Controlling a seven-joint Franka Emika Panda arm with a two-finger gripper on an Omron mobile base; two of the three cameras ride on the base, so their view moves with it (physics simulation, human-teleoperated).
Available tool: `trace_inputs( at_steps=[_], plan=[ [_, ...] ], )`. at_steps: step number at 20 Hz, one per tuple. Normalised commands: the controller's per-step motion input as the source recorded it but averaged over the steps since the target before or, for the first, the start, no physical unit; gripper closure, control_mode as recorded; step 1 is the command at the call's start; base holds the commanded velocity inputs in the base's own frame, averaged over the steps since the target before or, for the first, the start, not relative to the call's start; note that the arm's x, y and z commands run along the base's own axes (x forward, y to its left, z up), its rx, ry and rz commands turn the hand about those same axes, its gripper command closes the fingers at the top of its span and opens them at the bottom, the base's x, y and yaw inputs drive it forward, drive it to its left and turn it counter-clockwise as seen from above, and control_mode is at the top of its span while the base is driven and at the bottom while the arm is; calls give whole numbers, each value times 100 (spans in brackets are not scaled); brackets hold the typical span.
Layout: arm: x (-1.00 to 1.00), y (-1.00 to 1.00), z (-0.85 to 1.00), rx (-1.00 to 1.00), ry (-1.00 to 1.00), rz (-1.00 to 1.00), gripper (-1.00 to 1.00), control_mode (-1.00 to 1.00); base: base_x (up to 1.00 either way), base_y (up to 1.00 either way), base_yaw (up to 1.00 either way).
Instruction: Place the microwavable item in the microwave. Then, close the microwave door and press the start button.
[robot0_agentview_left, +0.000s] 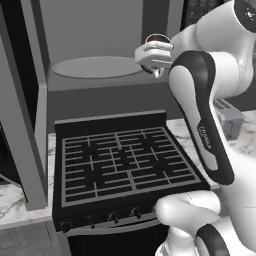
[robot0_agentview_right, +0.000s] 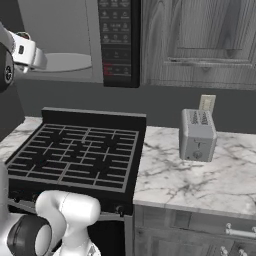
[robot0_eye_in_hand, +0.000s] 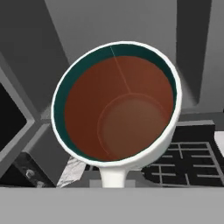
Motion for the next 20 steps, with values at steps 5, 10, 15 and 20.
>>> trace_inputs(
  at_steps=[5,10,15,20],
  plan=[
    [66,22,-10,-10,5,0,100,-100,0,0,0],
    [58,26,-10,-8,0,0,100,-100,0,0,0],
    [60,24,-12,-4,0,0,100,-100,0,0,0],
    [52,0,-11,0,0,4,100,-100,0,0,0]
  ],
)
